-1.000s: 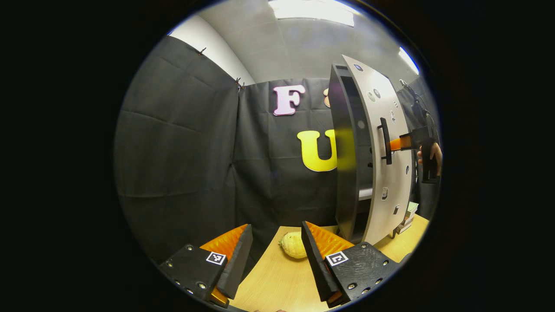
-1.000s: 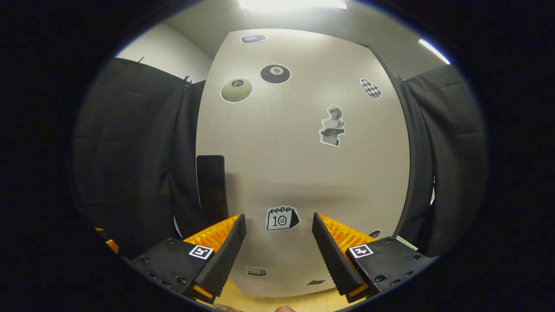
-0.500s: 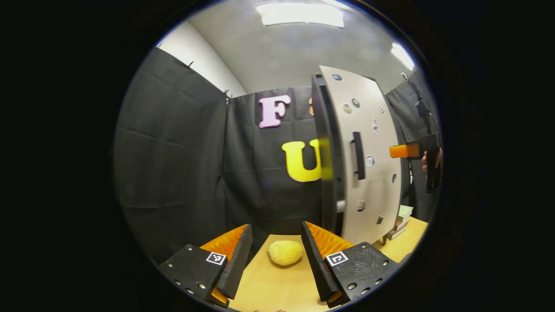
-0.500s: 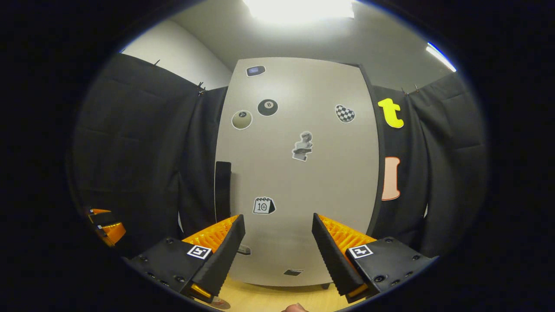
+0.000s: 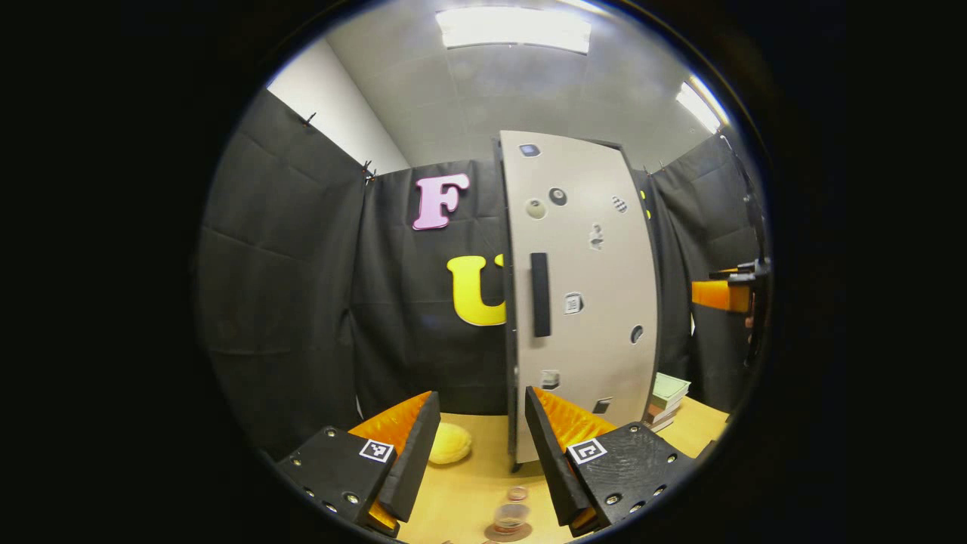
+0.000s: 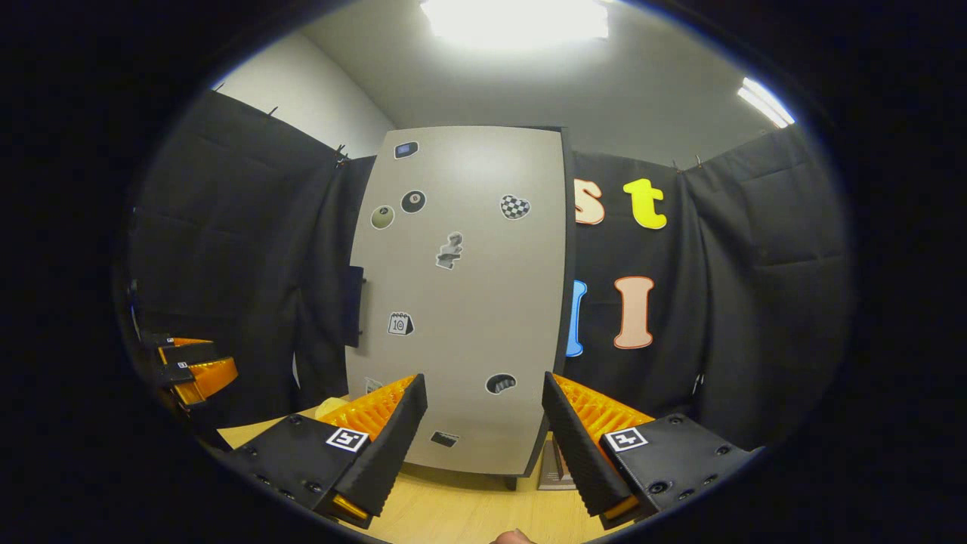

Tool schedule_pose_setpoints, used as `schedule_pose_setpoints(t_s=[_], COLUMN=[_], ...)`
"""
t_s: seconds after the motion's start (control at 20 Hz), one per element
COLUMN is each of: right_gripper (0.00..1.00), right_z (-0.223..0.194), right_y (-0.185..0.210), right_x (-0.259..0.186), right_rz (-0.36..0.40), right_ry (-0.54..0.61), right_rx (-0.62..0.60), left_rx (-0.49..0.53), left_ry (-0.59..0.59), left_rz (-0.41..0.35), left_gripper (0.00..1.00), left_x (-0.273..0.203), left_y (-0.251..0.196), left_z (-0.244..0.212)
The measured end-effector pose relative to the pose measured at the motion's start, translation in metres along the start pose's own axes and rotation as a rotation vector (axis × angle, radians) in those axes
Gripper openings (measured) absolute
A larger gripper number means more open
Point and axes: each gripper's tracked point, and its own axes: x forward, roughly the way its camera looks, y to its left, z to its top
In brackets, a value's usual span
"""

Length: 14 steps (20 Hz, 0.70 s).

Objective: Open the cabinet door with the right hand, grasp the bottle in the cabinet with the left hand and place it on the coaster, then close the cabinet door with the right hand.

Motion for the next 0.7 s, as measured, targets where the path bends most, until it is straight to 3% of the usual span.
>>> schedule_pose_setpoints(t_s=[0.3, 0.7], right_gripper=[0.97, 0.94], right_z=[-0.018, -0.026], right_y=[-0.036, -0.043], right_x=[-0.041, -0.076], right_rz=[-0.016, -0.076], right_ry=[-0.018, -0.069], right_rx=[0.022, 0.047], left_rx=[0.015, 0.025], left_ry=[-0.024, -0.027], left_rz=[0.012, -0.031], left_gripper=[0.63, 0.65], left_x=[-0.023, -0.043], left_y=[-0.031, -0.037], left_z=[0.015, 0.022])
